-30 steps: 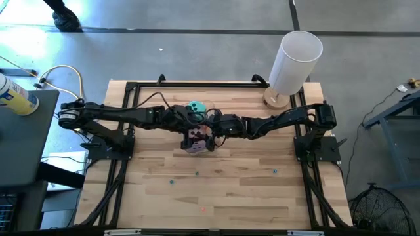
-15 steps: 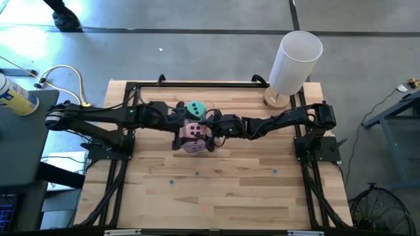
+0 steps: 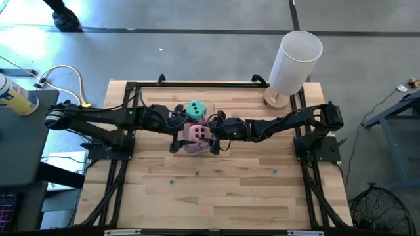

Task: Pick & Place Dice
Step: Put the large pink die into the transparent bin, then put the small light blue die into the transparent bin

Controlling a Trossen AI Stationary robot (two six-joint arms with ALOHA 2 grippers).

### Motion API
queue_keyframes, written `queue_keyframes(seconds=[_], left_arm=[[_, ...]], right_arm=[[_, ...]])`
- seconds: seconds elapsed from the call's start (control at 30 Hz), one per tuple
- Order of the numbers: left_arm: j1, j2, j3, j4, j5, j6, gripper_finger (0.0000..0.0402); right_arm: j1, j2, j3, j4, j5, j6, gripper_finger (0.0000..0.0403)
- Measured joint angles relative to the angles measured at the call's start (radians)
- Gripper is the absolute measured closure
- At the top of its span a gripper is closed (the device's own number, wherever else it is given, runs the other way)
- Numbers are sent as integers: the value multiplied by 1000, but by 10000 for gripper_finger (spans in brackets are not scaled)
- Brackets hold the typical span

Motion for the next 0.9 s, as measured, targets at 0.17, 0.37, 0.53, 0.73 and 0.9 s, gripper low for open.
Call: queue_keyframes(seconds=[0.17, 0.37, 0.53, 0.73, 0.9], left_arm=[[0, 0, 0, -2, 0, -1, 16], [0, 1, -2, -4, 0, -2, 16], [0, 1, -2, -25, 0, -1, 16], [1, 2, -3, -30, 0, 17, 16], [1, 2, -3, -35, 0, 17, 16]], right_arm=[[-8, 0, 1, 14, 7, -42, 133], [-2, 0, 0, 88, 2, -134, 133], [1, 0, 0, 110, 0, -245, 133], [22, 0, 0, 205, -11, -407, 133], [69, -1, 1, 286, 83, -480, 133]])
